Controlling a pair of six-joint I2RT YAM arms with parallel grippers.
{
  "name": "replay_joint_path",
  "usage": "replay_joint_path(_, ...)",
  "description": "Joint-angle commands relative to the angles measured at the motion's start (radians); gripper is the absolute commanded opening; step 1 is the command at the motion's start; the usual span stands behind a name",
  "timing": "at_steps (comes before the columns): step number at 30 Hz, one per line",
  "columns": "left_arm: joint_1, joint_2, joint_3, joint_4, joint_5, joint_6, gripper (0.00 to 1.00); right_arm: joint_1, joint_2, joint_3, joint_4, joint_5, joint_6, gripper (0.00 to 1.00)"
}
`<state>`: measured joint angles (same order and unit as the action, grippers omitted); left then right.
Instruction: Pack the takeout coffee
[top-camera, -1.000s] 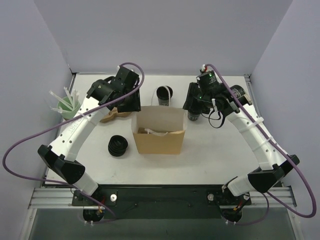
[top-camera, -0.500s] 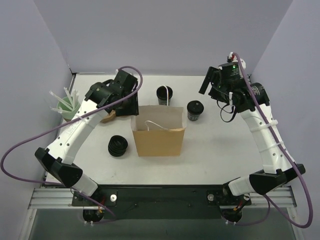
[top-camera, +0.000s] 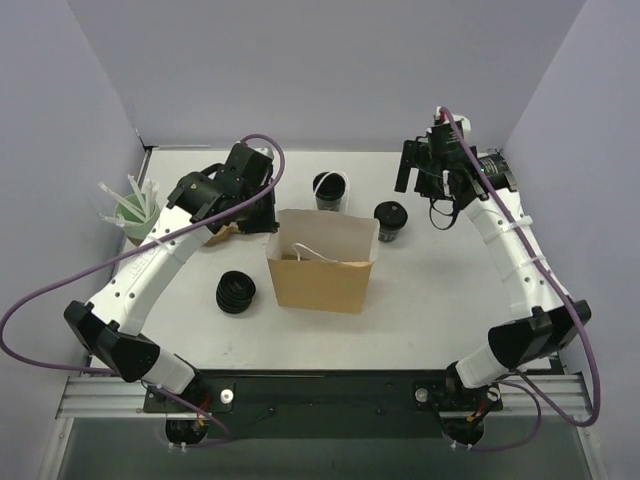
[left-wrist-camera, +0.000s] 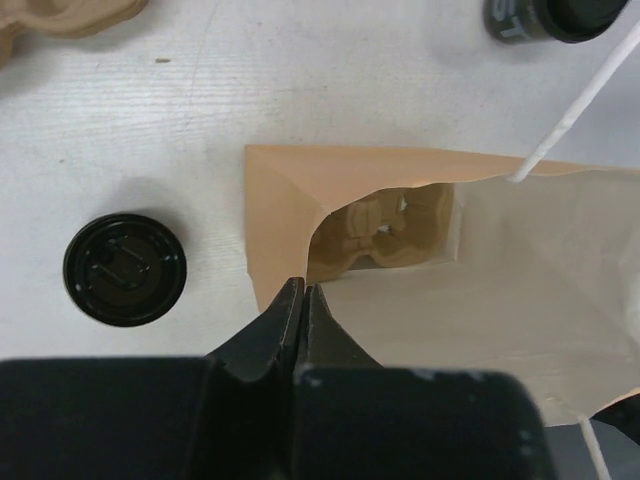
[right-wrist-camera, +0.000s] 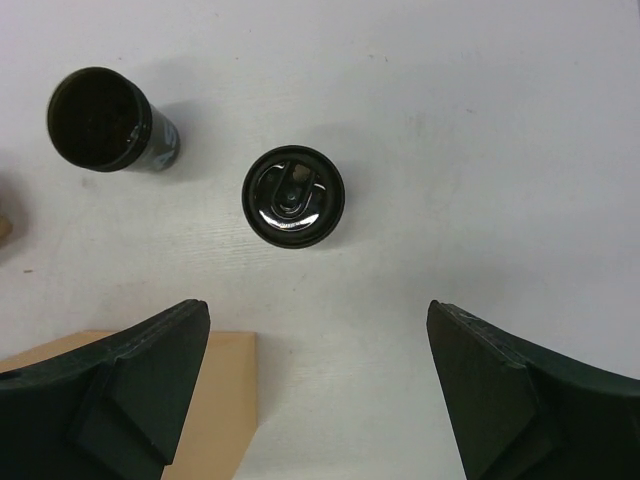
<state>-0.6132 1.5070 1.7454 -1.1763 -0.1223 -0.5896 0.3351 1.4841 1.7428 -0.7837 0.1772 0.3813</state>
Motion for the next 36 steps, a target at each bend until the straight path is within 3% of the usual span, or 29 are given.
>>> replay_joint_path(1,0.003,-0.077,-0.041,0.196,0.079,0.028,0.00,-0.037,0.122,0.032,0.017,-0.076,-0.100,0.95)
replay_joint_path(8,0.003,-0.198,-0.229,0.473,0.110,0.099,0.00,-0.070,0.222,0.028,0.020,-0.170,-0.111,0.93)
replay_joint_path(15,-0.005,-0.470,-0.490,0.678,0.087,0.088,0.00,-0.071,0.180,-0.072,0.041,-0.170,-0.102,0.93)
replay_joint_path(24,-0.005,-0.533,-0.549,0.641,0.098,0.085,0.00,-0.073,0.183,-0.063,0.046,-0.193,-0.140,0.93)
replay_joint_path(36,-0.007,-0.426,-0.423,0.406,0.050,0.043,0.00,-0.084,0.372,0.043,0.037,-0.266,-0.199,0.92)
